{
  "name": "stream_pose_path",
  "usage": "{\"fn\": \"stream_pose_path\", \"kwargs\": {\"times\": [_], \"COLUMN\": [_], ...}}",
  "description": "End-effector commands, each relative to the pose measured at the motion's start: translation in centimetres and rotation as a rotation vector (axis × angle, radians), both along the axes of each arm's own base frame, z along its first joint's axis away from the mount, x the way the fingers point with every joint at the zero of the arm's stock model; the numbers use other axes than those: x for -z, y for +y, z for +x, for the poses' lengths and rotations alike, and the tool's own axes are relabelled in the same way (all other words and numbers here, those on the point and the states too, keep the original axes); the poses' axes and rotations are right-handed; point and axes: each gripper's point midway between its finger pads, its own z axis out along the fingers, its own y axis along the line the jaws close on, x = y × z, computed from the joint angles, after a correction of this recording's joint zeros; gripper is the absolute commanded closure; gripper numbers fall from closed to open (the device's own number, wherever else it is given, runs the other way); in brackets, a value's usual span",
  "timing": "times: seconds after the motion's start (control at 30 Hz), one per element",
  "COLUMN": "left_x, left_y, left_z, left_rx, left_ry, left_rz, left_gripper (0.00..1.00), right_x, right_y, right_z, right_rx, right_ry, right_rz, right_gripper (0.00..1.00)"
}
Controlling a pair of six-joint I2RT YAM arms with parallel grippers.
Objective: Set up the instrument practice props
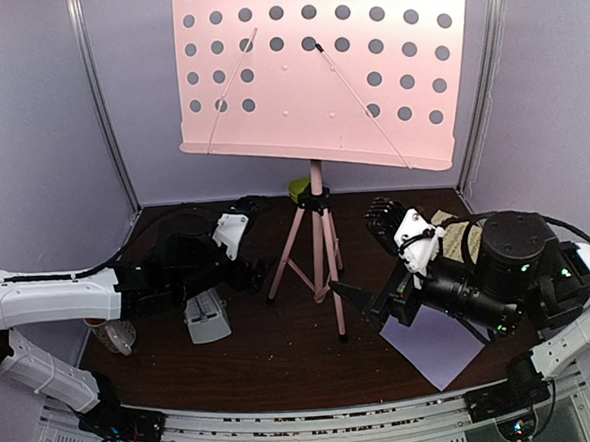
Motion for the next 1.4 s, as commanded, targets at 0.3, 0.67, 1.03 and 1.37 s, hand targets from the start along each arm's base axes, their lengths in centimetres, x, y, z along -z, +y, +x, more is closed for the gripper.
{"fn": "stream_pose_path", "kwargs": {"times": [0.3, 0.67, 1.03, 1.37], "left_x": [0.3, 1.4, 1.0, 1.2], "left_y": [-4.3, -7.4, -6.9, -8.4], "left_z": [-1.8, -1.4, 1.7, 2.9], "left_rx": [0.216, 0.343, 0.339, 0.416], "left_ry": [0.071, 0.139, 0.164, 0.17], "left_rz": [-0.014, 0.013, -0.003, 0.014], "left_gripper": [0.06, 0.11, 0.24, 0.45], "right_x": [8.8, 12.3, 12.3, 13.1], "right_y": [1.0, -0.3, 1.7, 2.9], "right_z": [3.4, 9.7, 13.5, 15.7], "right_rx": [0.141, 0.252, 0.266, 0.279], "right_ry": [0.331, 0.469, 0.458, 0.459], "right_rz": [0.188, 0.295, 0.218, 0.146], "right_gripper": [0.02, 0.21, 0.32, 0.47]}}
